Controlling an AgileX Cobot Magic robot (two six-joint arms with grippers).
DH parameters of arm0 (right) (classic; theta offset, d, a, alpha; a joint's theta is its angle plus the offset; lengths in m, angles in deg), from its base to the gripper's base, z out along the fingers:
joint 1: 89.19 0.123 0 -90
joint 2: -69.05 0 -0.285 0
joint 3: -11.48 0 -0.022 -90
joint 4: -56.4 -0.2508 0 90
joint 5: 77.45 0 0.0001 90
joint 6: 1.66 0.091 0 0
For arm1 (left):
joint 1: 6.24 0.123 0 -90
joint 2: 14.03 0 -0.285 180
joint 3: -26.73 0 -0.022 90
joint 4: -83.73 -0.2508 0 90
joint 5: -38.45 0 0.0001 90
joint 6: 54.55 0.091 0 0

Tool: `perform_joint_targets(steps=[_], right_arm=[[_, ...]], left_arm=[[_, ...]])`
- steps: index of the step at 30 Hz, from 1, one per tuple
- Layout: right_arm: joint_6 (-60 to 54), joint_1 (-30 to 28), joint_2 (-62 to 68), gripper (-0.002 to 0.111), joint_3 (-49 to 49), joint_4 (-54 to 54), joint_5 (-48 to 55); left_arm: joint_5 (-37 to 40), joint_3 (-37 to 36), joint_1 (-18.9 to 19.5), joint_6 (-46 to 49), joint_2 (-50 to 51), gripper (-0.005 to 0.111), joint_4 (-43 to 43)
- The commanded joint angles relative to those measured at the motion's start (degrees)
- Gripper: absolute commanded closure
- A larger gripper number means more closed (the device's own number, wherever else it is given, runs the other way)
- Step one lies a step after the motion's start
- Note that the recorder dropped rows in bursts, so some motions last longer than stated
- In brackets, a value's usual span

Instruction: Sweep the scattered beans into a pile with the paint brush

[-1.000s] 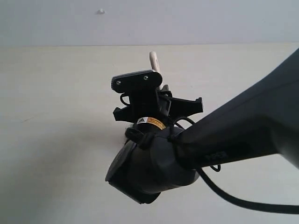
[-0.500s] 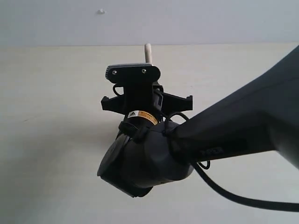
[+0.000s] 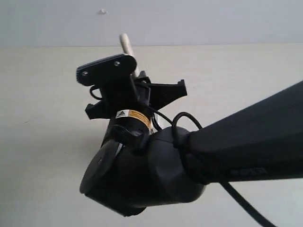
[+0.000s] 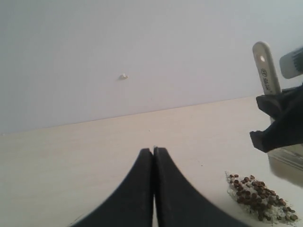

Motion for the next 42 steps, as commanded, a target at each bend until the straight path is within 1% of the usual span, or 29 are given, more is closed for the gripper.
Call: perform_joint_targets(steps=[1, 4, 6, 9, 12, 13, 16, 18, 20, 24, 26, 28, 29, 30, 34, 35, 36, 38, 42], right_arm=[[-16.19, 0.89, -5.09, 0.108, 1.0, -2.73, 1.96], [-23.75, -1.22, -9.91, 0.108, 4.69, -8.6, 8.81], [-27.69, -3.75, -14.34, 0.108, 7.43, -11.83, 14.7], [-36.65, -11.07, -21.33, 0.108, 11.31, -14.78, 26.28], [-37.67, -20.1, -27.72, 0.108, 15.46, -14.78, 41.61], [-37.67, -24.04, -29.91, 0.108, 16.27, -14.78, 46.03], [-37.67, -32.2, -33.08, 0.108, 17.16, -14.78, 54.31], [-37.67, -36.55, -33.68, 0.108, 17.21, -14.78, 57.79], [-38.06, -40.99, -33.68, 0.108, 17.21, -14.78, 63.5], [-38.69, -49.18, -31.11, 0.108, 17.21, -14.78, 79.04], [-38.01, -53.63, -29.23, 0.108, 17.21, -13.31, 89.77], [-35.99, -57.17, -27.54, 0.108, 17.06, -8.63, 98.06], [-32.67, -59.77, -26.37, 0.108, 16.45, -4.8, 103.19], [-29.77, -61.42, -25.57, 0.108, 15.91, -1.97, 105.72], [-10.81, -68.38, -21.92, 0.108, 13.11, 10.43, 112.18], [-7.26, -70.16, -20.45, 0.108, 12.39, 13.05, 115.55], [-5.49, -71.14, -19.09, 0.108, 11.83, 14.38, 118.17], [-5.26, -72.32, -16.11, 0.108, 11.18, 13.16, 123.81], [-5.25, -72.27, -11.06, 0.108, 10.9, 11.74, 125.66]], left_arm=[[0.09, -0.18, -0.3, 0.24, -0.33, 0.107, -0.23], [0.09, -0.18, -0.3, 0.24, -0.33, 0.107, -0.23], [0.09, -0.18, -0.3, 0.24, -0.33, 0.107, -0.23], [0.09, -0.18, -0.3, 0.24, -0.33, 0.107, -0.23], [0.09, -0.18, -0.3, 0.24, -0.33, 0.107, -0.23], [0.09, -0.18, -0.3, 0.24, -0.33, 0.107, -0.23], [0.09, -0.18, -0.3, 0.24, -0.33, 0.107, -0.23], [0.09, -0.18, -0.3, 0.24, -0.33, 0.107, -0.23], [0.09, -0.18, -0.3, 0.24, -0.33, 0.107, -0.23], [0.09, -0.18, -0.3, 0.14, -0.33, 0.107, -0.24], [0.09, -0.18, -0.3, 0.14, -0.33, 0.107, -0.24], [0.09, -0.18, -0.3, 0.14, -0.33, 0.107, -0.24], [0.09, -0.18, -0.3, 0.14, -0.33, 0.107, -0.24], [0.09, -0.18, -0.3, 0.14, -0.33, 0.107, -0.24], [0.09, -0.18, -0.3, 0.25, -0.33, 0.107, -0.24], [0.09, -0.18, -0.3, 0.25, -0.33, 0.107, -0.24], [0.09, -0.18, -0.3, 0.25, -0.33, 0.107, -0.24], [0.09, -0.18, -0.3, 0.25, -0.33, 0.107, -0.24], [0.09, -0.18, -0.3, 0.25, -0.33, 0.107, -0.24]])
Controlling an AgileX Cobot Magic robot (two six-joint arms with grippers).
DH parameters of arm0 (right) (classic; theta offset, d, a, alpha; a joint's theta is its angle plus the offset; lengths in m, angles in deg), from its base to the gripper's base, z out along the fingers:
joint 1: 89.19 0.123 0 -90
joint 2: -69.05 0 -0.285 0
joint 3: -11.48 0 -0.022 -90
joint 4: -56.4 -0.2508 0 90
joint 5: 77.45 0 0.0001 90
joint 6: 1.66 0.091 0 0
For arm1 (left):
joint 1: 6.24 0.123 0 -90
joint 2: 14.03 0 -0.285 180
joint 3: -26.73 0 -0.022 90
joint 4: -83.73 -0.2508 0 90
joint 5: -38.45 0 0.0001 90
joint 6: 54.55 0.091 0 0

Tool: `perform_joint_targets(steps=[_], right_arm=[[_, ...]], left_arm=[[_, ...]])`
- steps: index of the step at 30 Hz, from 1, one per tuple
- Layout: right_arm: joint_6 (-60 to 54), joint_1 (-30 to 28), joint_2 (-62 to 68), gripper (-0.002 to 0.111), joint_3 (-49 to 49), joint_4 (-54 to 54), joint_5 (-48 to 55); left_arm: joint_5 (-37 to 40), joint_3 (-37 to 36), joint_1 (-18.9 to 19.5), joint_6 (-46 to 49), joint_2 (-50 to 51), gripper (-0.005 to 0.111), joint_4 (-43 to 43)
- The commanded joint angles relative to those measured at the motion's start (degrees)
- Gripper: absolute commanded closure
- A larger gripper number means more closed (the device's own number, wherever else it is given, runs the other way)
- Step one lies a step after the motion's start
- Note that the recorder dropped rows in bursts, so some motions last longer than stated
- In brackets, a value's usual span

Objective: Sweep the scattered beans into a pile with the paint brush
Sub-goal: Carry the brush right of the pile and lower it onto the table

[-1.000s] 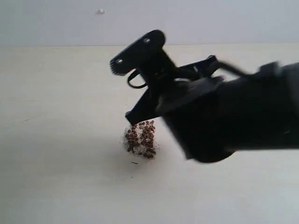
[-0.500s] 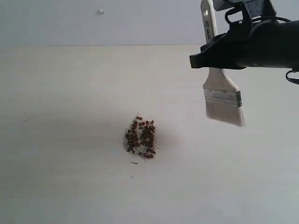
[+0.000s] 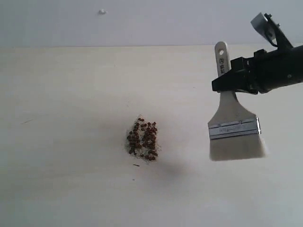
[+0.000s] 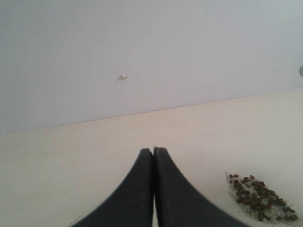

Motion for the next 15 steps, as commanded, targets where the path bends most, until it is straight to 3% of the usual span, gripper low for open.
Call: perform_joint_targets(steps=[1, 9, 15], right_arm=[[1.1, -0.19, 5.42, 0.108, -0.69, -0.43, 4.06], [0.7, -0.19, 13.99, 0.108, -0.69, -2.96, 2.49], [-3.53, -0.19, 16.7, 0.108, -0.69, -8.86, 7.59]], left_arm=[[0.09, -0.18, -0.3, 0.25, -0.33, 0.107, -0.24], [0.09, -0.18, -0.3, 0.25, -0.33, 0.107, -0.24], [0.09, -0.18, -0.3, 0.25, -0.33, 0.107, -0.24]])
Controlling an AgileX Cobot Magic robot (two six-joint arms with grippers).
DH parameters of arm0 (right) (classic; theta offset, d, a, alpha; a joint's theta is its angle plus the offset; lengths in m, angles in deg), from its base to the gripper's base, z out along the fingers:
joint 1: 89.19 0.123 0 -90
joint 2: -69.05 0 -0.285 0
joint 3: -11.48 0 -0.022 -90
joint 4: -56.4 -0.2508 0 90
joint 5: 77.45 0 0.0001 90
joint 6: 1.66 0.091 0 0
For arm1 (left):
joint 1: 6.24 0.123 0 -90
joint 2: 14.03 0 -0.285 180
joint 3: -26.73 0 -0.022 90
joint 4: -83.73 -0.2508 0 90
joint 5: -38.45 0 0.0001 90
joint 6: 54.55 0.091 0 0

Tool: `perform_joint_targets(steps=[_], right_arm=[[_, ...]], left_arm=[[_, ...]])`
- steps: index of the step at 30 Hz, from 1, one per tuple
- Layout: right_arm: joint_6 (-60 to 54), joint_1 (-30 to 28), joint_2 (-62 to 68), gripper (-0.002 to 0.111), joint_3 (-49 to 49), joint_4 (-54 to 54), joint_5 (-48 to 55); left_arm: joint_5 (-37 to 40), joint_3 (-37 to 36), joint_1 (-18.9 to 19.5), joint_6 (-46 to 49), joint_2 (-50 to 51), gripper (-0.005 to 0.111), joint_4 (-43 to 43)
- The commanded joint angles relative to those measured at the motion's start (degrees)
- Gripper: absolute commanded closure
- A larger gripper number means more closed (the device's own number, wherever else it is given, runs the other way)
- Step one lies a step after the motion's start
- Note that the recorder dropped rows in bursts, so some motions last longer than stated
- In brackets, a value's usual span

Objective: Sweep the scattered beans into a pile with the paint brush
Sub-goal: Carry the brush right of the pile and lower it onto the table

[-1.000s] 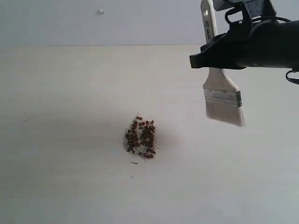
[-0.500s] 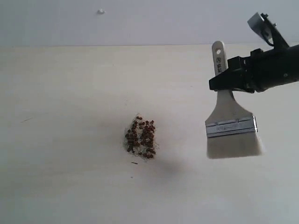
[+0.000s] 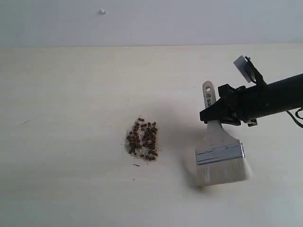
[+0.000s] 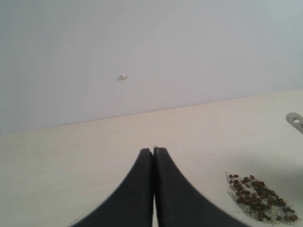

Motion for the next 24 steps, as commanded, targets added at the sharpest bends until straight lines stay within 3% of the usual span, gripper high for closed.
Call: perform_joint_targets(steps=[1, 15, 24], right_arm=[[-1.68, -0.2, 1.17, 0.108, -0.32, -3.25, 3.52], [-1.68, -0.2, 4.48, 0.106, -0.32, -3.67, 2.64], [-1.68, -0.2, 4.48, 0.08, -0.32, -3.78, 2.72]], left_arm=[[0.09, -0.18, -0.3, 0.25, -0.33, 0.107, -0.24], [0.09, -0.18, -0.3, 0.25, -0.33, 0.107, -0.24], [0.09, -0.18, -0.3, 0.25, -0.33, 0.107, -0.24]])
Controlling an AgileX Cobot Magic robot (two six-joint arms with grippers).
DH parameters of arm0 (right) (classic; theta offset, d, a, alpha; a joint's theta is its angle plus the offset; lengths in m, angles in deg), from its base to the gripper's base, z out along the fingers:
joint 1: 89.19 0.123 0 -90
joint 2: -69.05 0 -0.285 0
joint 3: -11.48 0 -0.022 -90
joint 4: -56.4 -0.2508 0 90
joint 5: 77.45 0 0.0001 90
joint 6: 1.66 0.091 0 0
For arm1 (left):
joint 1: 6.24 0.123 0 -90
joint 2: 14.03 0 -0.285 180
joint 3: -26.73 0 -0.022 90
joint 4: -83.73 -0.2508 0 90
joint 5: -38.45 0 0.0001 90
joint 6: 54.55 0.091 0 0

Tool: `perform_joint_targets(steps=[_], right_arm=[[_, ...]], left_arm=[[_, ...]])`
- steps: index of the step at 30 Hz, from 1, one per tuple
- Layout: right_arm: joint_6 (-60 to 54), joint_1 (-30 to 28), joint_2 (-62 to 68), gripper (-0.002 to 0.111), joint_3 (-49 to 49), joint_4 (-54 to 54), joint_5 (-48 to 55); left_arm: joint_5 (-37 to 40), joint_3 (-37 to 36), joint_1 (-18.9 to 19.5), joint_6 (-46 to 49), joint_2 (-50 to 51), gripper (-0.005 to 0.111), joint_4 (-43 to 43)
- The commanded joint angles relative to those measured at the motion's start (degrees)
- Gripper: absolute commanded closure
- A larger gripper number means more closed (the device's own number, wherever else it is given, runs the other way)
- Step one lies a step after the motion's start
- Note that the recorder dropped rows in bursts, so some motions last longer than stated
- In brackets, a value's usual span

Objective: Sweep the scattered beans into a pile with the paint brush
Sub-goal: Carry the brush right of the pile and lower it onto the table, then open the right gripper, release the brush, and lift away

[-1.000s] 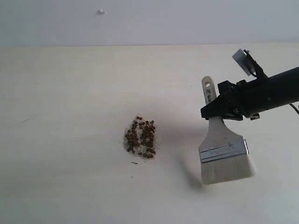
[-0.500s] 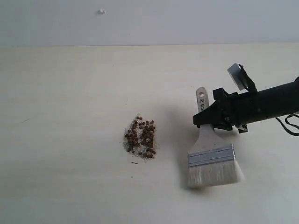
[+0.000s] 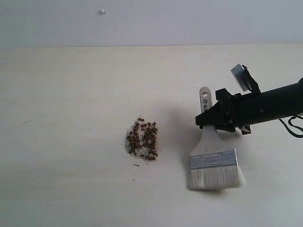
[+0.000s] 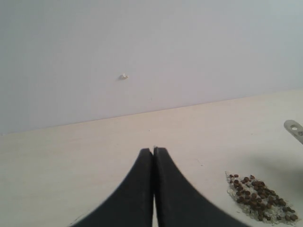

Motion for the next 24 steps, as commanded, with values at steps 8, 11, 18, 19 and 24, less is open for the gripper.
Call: perform_joint_targets(steps=[8, 11, 18, 19, 24], right_arm=[[-2.04, -0.2, -4.3, 0.055, -0.32, -0.31, -0.18], [-3.08, -0.2, -7.3, 0.054, -0.32, 0.0, -3.6], [-2.96, -0.2, -13.67, 0.054, -0.32, 2.3, -12.64], [-2.96, -0.2, -14.35, 0.054, -0.32, 2.3, -13.19], [-3.72, -0.2, -20.31, 0.064, -0.05, 2.01, -13.6]], left_arm=[[0.09, -0.18, -0.3, 0.25, -0.33, 0.107, -0.24], [0.09, -0.18, -0.3, 0.25, -0.33, 0.107, -0.24], [0.09, -0.18, -0.3, 0.25, -0.33, 0.107, -0.24], [0.09, -0.18, -0.3, 0.25, -0.33, 0.107, -0.24], [0.09, -0.18, -0.3, 0.25, -0.33, 0.107, -0.24]])
